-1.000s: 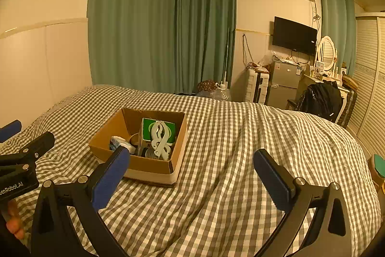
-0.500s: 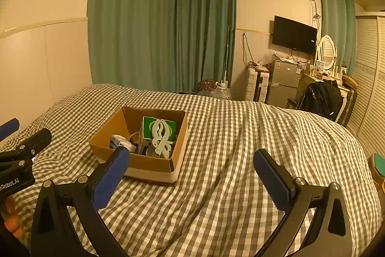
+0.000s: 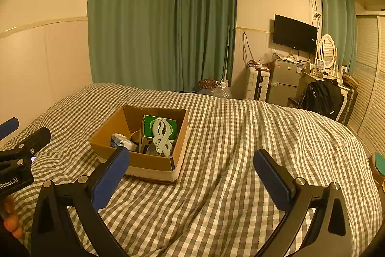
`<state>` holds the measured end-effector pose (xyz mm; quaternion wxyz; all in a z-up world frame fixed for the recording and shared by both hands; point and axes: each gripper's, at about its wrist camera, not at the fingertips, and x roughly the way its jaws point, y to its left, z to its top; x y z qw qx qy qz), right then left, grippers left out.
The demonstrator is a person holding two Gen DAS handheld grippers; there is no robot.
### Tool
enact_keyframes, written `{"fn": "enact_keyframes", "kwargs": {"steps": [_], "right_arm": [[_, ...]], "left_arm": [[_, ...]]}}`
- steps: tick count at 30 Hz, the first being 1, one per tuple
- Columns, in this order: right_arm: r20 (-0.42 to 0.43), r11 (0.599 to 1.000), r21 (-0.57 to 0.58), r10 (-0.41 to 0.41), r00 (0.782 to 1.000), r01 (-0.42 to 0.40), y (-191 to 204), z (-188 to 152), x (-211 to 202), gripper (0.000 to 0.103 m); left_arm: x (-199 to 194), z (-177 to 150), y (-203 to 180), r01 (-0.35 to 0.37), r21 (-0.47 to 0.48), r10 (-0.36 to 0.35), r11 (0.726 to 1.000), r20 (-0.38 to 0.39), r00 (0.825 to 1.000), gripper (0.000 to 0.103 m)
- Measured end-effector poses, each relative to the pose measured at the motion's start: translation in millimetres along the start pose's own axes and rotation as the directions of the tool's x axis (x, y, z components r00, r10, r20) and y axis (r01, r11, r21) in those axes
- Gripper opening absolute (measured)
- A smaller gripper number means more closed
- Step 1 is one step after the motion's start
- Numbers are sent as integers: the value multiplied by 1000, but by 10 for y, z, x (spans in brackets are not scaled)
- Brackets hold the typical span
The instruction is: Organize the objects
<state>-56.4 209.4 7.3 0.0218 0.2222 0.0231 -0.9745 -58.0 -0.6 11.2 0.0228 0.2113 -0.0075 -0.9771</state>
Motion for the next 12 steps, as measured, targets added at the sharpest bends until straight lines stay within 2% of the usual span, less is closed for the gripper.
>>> {"fn": "enact_keyframes", "kwargs": {"steps": [12], "right_arm": [[-7,1000,0,5,1000,-5,42,-16,24,103]], "left_arm": [[-24,-25,4,4,12,-4,1000,22,1000,103]]}}
